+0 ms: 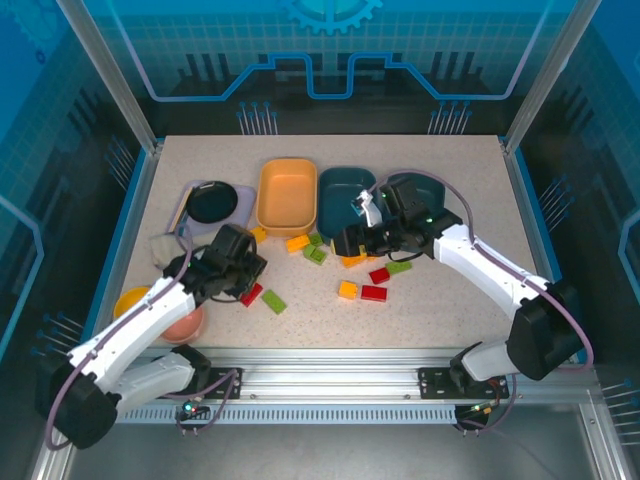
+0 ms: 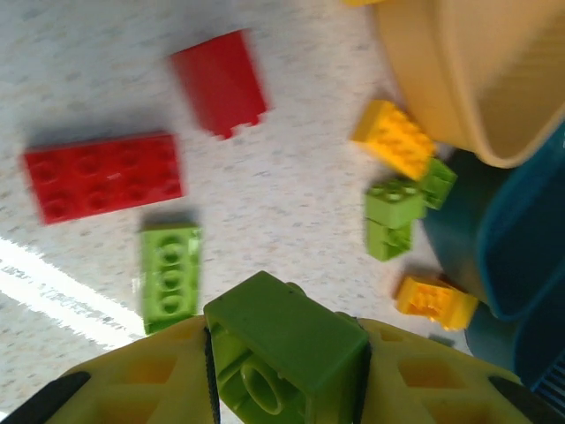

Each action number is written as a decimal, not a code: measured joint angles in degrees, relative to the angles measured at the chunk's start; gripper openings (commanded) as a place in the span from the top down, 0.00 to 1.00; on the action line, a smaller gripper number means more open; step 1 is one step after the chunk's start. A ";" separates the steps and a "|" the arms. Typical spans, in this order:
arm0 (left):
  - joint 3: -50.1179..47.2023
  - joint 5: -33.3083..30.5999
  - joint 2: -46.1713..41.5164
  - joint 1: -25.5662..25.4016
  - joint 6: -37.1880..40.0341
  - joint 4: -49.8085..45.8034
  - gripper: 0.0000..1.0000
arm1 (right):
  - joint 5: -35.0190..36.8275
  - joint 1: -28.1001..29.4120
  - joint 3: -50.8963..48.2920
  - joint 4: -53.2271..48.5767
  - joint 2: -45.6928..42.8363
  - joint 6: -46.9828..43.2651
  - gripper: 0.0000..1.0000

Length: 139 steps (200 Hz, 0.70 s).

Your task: Sort the legos into containers by color

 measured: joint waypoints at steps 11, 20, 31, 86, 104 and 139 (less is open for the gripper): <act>5.29 0.59 4.76 1.25 2.75 -0.44 0.66 | 0.44 -0.07 0.02 0.00 -0.50 0.04 0.33; 10.21 1.16 9.55 2.58 5.55 -0.66 0.66 | 1.46 -0.15 0.04 0.17 -0.92 0.31 0.33; 16.59 2.49 15.67 4.28 8.68 -0.81 0.66 | 3.08 -0.39 0.07 0.55 -1.53 0.74 0.33; 47.74 5.86 46.95 10.25 22.12 -2.78 0.65 | 13.42 -3.69 0.72 2.78 -3.04 5.53 0.32; 55.74 6.67 55.65 11.39 24.63 -4.33 0.62 | 15.43 -5.31 0.79 2.49 -3.04 6.69 0.32; 65.85 7.58 67.93 12.55 28.00 -8.35 0.54 | 18.84 -6.25 0.79 -0.42 -3.26 7.21 0.32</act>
